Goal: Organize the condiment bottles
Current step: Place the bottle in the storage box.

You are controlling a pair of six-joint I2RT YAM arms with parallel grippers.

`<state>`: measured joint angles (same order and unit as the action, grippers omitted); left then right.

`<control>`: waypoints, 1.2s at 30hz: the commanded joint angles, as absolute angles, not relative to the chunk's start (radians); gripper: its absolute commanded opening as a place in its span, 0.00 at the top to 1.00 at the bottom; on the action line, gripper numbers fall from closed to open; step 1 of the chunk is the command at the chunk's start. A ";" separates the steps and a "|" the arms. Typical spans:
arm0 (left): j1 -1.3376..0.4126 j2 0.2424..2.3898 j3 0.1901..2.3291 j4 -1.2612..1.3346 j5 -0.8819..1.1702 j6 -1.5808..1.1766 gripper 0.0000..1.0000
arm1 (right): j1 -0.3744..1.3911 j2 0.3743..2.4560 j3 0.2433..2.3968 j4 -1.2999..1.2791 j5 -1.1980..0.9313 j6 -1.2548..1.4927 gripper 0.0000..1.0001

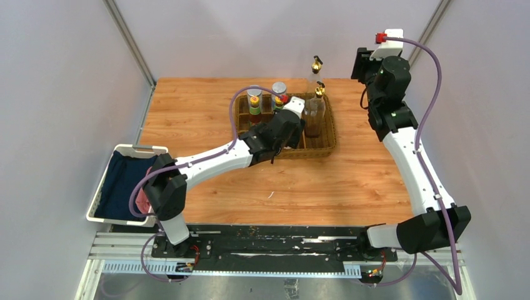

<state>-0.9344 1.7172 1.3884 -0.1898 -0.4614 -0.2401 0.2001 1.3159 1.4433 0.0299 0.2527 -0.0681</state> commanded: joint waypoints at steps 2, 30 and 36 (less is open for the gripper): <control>-0.920 1.753 1.456 -0.117 -0.511 -0.280 1.00 | 0.184 1.332 1.438 0.064 0.243 -0.057 0.37; -0.882 1.836 1.434 -0.085 -0.600 -0.363 1.00 | 0.177 1.332 1.418 0.071 0.247 -0.072 0.37; -0.874 1.847 1.419 -0.074 -0.598 -0.381 1.00 | 0.176 1.336 1.414 0.071 0.246 -0.074 0.37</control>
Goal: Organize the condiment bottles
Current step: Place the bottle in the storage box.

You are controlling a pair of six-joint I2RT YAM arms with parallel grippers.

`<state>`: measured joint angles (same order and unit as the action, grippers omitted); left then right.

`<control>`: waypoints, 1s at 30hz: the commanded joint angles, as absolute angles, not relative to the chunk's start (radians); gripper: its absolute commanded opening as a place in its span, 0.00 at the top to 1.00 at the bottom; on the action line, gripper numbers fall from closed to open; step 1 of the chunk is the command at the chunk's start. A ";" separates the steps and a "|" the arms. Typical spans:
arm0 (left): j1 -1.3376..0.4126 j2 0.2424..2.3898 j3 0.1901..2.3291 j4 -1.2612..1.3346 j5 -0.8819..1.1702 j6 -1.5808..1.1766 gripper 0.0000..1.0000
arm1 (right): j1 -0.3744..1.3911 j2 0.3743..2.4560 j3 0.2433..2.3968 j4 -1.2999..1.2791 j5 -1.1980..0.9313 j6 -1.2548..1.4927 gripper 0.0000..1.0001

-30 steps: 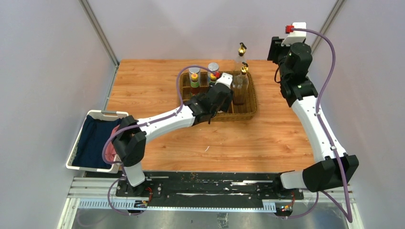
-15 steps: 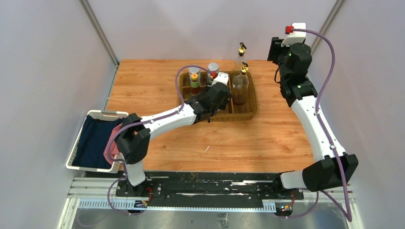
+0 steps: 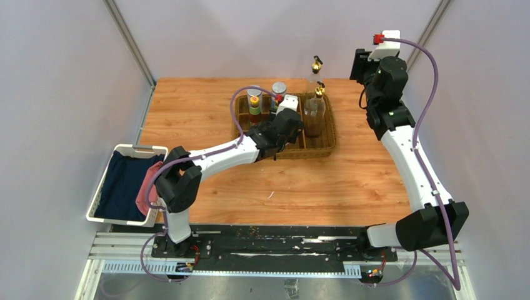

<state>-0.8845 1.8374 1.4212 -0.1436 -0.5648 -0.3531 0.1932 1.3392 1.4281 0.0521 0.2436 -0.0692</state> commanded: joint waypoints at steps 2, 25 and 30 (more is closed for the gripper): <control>-0.871 1.848 1.410 -0.070 -0.598 -0.388 1.00 | 0.176 1.335 1.411 0.072 0.246 -0.074 0.37; -0.850 1.887 1.397 -0.068 -0.575 -0.436 1.00 | 0.177 1.341 1.397 0.084 0.231 -0.070 0.38; -0.848 1.893 1.403 -0.083 -0.579 -0.454 1.00 | 0.176 1.343 1.394 0.086 0.230 -0.071 0.37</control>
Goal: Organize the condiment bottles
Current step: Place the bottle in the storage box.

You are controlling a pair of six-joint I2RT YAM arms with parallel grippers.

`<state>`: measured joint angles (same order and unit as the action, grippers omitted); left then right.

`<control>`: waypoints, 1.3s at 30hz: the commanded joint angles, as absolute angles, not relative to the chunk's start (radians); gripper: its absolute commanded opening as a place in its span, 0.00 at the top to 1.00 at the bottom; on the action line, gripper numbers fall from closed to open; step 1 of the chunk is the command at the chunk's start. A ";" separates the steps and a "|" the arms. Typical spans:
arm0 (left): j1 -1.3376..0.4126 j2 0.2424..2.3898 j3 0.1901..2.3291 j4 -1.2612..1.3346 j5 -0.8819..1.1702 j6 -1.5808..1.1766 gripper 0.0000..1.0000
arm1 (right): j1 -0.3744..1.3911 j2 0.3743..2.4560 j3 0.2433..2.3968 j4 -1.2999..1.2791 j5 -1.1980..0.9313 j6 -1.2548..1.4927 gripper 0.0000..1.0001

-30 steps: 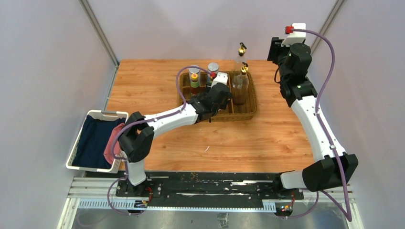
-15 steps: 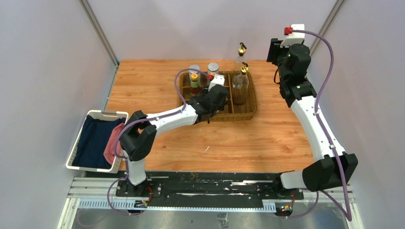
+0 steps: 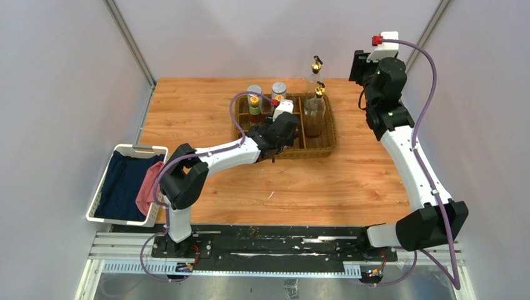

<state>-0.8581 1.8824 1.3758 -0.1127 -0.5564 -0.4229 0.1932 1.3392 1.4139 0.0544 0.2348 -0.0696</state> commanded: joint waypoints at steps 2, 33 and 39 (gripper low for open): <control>-0.848 1.894 1.405 -0.090 -0.583 -0.461 1.00 | 0.176 1.345 1.394 0.087 0.229 -0.069 0.38; -0.847 1.916 1.435 -0.112 -0.596 -0.466 0.14 | 0.178 1.345 1.392 0.089 0.215 -0.068 0.37; -0.847 1.917 1.438 -0.113 -0.599 -0.465 0.14 | 0.177 1.345 1.393 0.090 0.213 -0.066 0.37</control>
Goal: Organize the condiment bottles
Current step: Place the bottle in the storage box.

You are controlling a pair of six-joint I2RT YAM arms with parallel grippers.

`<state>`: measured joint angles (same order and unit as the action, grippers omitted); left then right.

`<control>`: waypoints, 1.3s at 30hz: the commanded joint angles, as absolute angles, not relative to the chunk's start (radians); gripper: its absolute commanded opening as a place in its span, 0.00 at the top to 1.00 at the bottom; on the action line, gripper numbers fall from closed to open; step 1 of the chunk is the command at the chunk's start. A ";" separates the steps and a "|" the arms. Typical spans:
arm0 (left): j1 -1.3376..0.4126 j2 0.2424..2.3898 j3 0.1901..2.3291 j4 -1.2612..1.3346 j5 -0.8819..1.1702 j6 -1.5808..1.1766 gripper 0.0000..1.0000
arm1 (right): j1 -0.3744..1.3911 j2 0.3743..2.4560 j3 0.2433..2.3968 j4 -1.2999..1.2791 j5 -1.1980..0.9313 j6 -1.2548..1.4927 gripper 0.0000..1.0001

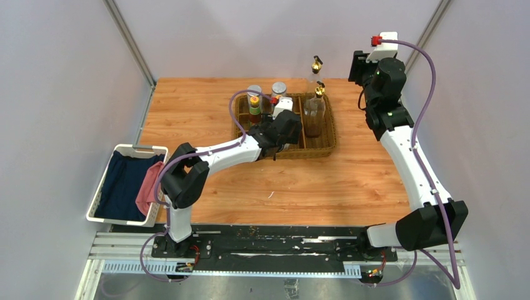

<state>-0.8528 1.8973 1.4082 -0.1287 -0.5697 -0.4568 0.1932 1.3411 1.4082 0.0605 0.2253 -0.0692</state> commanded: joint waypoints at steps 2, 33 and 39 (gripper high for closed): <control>-0.847 1.918 1.439 -0.114 -0.600 -0.466 0.14 | 0.179 1.345 1.393 0.089 0.213 -0.067 0.37; -0.847 1.888 1.462 -0.130 -0.627 -0.444 0.14 | 0.178 1.325 1.407 0.071 0.199 -0.055 0.37; -0.843 1.883 1.420 -0.106 -0.623 -0.467 0.14 | 0.178 1.331 1.402 0.075 0.198 -0.057 0.38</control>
<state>-0.8520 1.8965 1.4551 -0.1280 -0.5991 -0.4339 0.1932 1.3411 1.4082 0.0601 0.2081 -0.0681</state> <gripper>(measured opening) 0.858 0.625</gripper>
